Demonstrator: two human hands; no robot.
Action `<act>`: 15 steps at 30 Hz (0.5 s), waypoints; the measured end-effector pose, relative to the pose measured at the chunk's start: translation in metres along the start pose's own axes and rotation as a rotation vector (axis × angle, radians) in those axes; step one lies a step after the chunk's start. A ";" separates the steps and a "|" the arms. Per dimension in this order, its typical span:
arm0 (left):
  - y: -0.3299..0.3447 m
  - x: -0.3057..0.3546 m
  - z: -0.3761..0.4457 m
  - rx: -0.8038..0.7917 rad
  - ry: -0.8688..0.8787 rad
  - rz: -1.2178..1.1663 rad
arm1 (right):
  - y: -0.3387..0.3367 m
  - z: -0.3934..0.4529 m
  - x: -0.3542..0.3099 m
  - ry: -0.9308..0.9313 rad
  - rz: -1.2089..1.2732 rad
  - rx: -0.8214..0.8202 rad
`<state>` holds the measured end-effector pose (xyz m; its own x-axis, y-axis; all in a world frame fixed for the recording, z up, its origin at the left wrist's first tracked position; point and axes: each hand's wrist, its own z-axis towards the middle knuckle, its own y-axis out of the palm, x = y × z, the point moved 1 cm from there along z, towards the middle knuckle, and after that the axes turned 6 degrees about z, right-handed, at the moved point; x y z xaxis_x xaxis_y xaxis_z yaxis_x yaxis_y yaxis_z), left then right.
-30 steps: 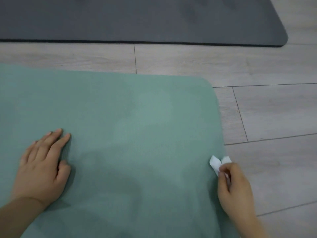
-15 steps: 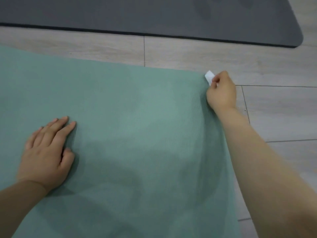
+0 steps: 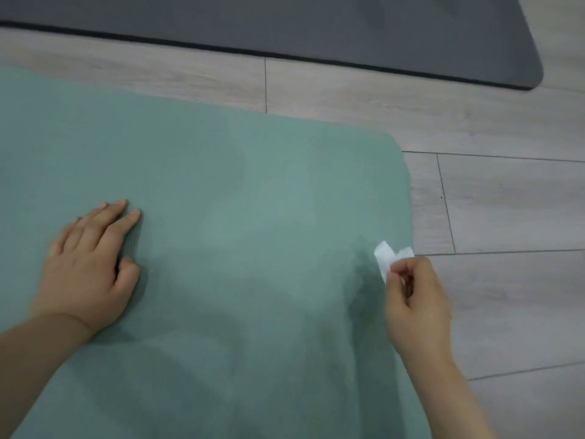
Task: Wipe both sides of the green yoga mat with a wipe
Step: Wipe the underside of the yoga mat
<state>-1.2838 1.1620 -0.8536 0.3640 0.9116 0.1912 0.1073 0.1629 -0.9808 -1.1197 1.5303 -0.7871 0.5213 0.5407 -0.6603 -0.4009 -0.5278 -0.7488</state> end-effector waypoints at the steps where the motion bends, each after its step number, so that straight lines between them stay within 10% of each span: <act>1: -0.001 0.001 0.000 0.000 -0.001 0.009 | 0.009 0.016 -0.021 -0.061 0.047 0.004; 15: -0.008 -0.001 0.001 -0.078 -0.005 0.039 | 0.244 0.088 -0.231 -0.771 0.083 -0.595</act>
<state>-1.2859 1.1601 -0.8463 0.3650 0.9184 0.1529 0.1649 0.0979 -0.9814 -1.4042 1.3339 -0.8222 -0.2119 0.6552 -0.7251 0.1419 -0.7135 -0.6861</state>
